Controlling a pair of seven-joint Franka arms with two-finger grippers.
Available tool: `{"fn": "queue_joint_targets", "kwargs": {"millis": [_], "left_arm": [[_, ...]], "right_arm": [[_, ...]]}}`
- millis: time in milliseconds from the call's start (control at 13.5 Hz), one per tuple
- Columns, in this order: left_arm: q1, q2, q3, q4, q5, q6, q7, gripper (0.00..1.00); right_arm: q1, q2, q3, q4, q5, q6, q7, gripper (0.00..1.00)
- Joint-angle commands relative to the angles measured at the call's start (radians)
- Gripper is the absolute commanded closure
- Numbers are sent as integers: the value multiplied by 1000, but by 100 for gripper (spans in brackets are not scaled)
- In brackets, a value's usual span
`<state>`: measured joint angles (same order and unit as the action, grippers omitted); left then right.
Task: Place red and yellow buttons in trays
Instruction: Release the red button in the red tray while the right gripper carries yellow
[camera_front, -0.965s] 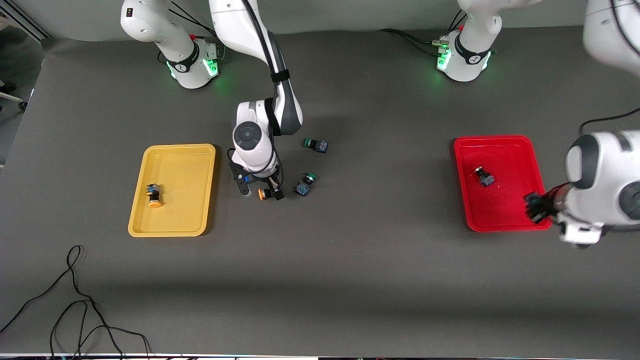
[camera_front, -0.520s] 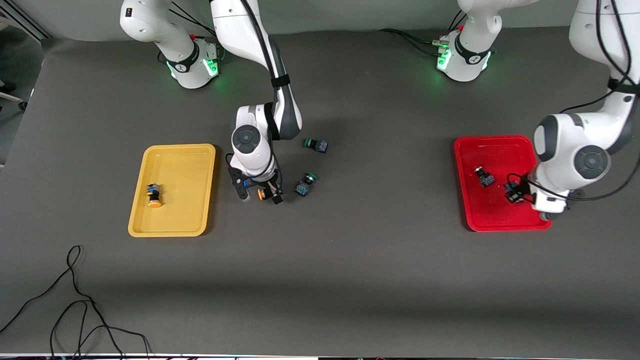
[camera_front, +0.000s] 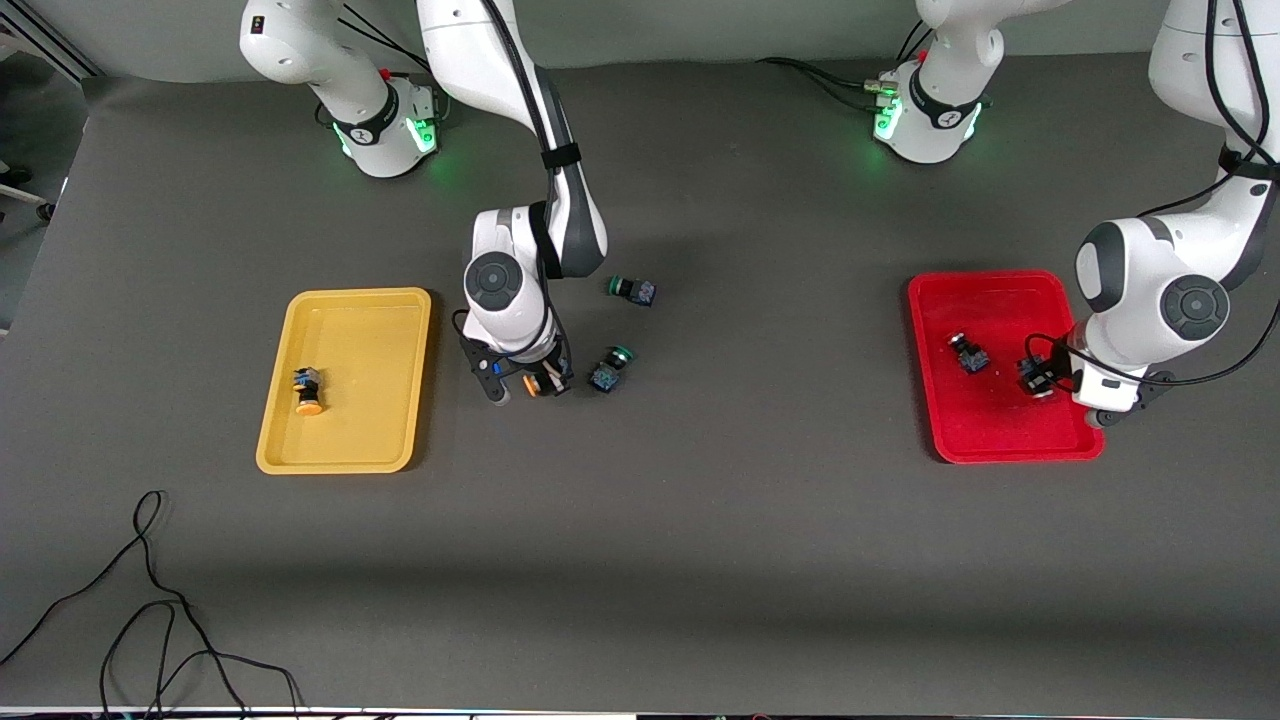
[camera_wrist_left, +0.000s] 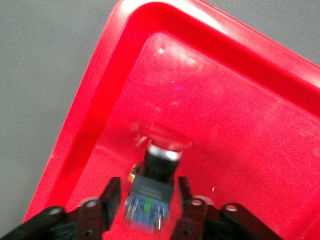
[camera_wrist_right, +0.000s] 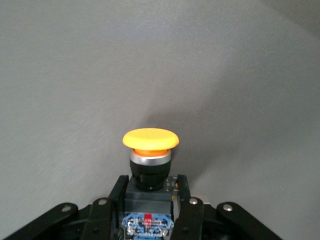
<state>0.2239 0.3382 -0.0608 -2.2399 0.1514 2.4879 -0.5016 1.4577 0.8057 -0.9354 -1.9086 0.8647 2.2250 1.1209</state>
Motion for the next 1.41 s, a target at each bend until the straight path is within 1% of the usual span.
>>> {"fn": "queue_joint_targets", "kwargs": {"millis": [0, 74, 149, 223, 297, 446, 594, 743, 817, 891, 965, 1040, 1114, 1188, 1337], "left_arm": [[-1, -44, -7, -7, -1, -9, 9, 0], [-3, -53, -7, 5, -1, -15, 3, 0], [-5, -70, -8, 23, -3, -52, 5, 0], [-6, -90, -11, 61, -4, -122, 8, 0], [-8, -108, -11, 110, -12, -208, 14, 0], [-11, -146, -23, 216, -12, -352, 21, 0], [-9, -159, -54, 337, -13, -493, 72, 0], [-15, -150, -59, 498, -29, -666, 199, 0], [-15, -139, -63, 579, -67, -732, 284, 0], [-12, -137, -63, 612, -100, -762, 349, 0], [-9, -166, -63, 599, -114, -779, 403, 0], [-9, -239, -63, 509, -116, -762, 419, 0], [-9, -308, -63, 425, -119, -732, 417, 0], [-9, -362, -63, 361, -121, -715, 417, 0], [-8, -393, -63, 345, -121, -718, 429, 0]], "right_arm": [[-2, -68, -135, 122, -46, -267, -27, 84], [-2, -68, -187, 179, -47, -357, -33, 84], [-11, -68, -215, 227, -64, -425, -45, 84], [-16, -69, -247, 258, -87, -476, -87, 84], [-16, -79, -282, 255, -95, -507, -184, 84], [-16, -86, -391, 211, -95, -542, -484, 84], [-17, -83, -498, 139, -107, -556, -837, 84], [-51, -85, -558, 73, -110, -545, -1147, 84], [-77, -83, -575, 39, -110, -538, -1296, 84], [-115, -77, -576, 11, -110, -519, -1410, 84], [-149, -71, -563, -30, -101, -483, -1510, 84], [-175, -69, -539, -85, -86, -417, -1602, 84], [-206, -68, -484, -133, -58, -351, -1657, 84], [-262, -68, -415, -154, -38, -299, -1688, 84], [-380, -66, -268, -153, -35, -243, -1713, 84]]}}
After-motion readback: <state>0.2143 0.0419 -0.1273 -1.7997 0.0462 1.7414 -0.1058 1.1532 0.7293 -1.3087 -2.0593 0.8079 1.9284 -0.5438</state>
